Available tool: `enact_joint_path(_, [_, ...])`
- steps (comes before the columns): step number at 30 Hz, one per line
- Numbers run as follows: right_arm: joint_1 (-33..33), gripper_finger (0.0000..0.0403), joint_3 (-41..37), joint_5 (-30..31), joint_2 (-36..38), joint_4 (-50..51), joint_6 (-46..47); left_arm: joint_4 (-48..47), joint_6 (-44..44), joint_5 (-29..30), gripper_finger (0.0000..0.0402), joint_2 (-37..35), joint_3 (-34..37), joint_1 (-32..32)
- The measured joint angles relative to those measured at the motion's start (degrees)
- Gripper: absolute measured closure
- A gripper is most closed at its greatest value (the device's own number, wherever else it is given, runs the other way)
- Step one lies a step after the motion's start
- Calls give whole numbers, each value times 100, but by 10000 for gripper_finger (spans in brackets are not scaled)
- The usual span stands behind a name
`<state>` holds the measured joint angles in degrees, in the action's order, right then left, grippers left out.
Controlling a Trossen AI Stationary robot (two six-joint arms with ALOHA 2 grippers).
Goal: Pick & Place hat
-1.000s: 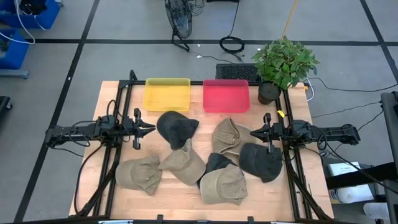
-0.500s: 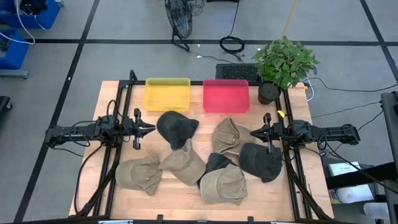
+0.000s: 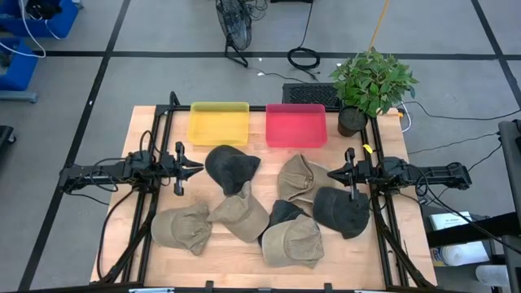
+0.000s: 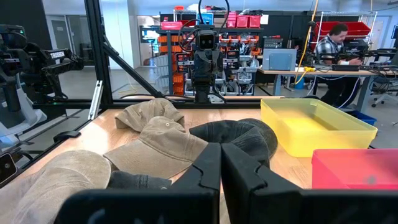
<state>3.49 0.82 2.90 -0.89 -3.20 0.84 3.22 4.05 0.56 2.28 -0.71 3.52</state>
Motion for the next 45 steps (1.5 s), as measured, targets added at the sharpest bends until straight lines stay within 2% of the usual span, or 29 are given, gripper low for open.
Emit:
enact_joint_path(5, [0, 403, -2, 0, 1, 0, 0, 1, -2, 0, 353, 0, 0, -1])
enact_joint_path(8, [0, 403, 0, -27, -32, -253, 310, 1, -1, 0, 353, 0, 0, -2])
enact_joint_path(12, [4, 403, 258, -38, -483, -697, 375, 1, -2, 0, 353, 0, 0, -2])
enact_joint_path(16, [1, 403, 794, 606, -1563, -828, 214, -1, -2, 0, 353, 2, 0, 1])
enact_joint_path(19, [2, 403, 1393, 656, -2615, -1109, -8, 1, 0, -1, 353, 2, 0, -1])
enact_joint_path(25, [2, 403, 2930, 906, -4778, -881, 143, -2, -1, -4, 353, 0, 0, 0])
enact_joint_path(29, [61, 403, 4210, 901, -6031, 263, 225, -2, -2, -4, 353, 2, 0, 0])
enact_joint_path(35, [221, 403, 6206, 905, -7462, 2161, 136, -6, -1, -10, 353, 2, 0, -2])
enact_joint_path(40, [265, 403, 7498, 901, -8326, 3209, 508, -1, -2, -15, 353, 2, 0, 1])
enact_joint_path(45, [362, 390, 8437, 901, -9062, 4144, 275, -2, -1, -16, 353, 2, 0, -1])
